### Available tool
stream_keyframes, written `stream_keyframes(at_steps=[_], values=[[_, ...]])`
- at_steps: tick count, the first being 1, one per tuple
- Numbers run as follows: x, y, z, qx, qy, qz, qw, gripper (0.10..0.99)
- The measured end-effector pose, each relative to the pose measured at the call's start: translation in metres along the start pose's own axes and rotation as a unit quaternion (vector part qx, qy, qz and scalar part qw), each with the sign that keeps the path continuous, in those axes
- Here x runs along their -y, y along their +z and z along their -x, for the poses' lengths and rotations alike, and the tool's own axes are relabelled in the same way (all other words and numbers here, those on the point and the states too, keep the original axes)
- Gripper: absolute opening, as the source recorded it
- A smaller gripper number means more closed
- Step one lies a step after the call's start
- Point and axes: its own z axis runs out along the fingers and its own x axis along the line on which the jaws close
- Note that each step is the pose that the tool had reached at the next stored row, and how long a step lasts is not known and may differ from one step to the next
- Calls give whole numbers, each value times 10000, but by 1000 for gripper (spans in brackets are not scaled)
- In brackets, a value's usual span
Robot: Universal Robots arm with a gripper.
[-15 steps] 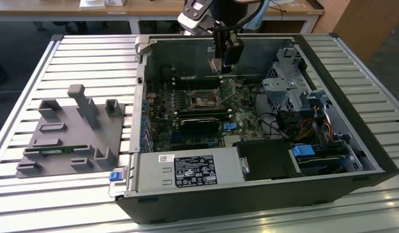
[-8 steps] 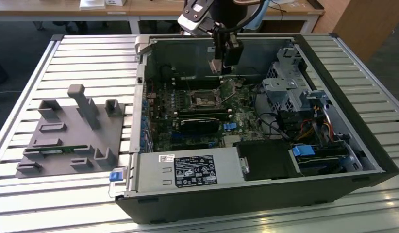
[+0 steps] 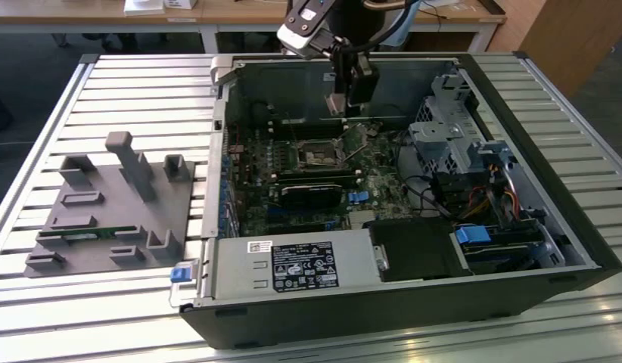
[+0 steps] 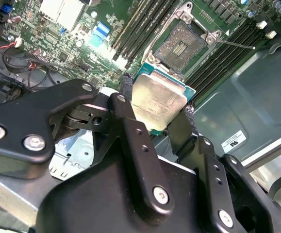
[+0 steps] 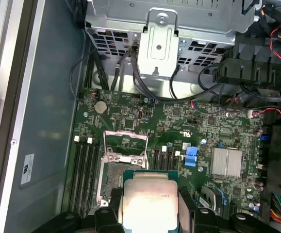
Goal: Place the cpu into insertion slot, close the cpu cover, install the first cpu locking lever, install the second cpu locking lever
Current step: 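Place the cpu into insertion slot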
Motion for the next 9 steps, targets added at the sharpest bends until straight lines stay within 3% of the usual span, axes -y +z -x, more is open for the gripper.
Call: stream_keyframes(at_steps=[9], values=[[3, 27, 1, 0, 0, 0, 10000, 537]])
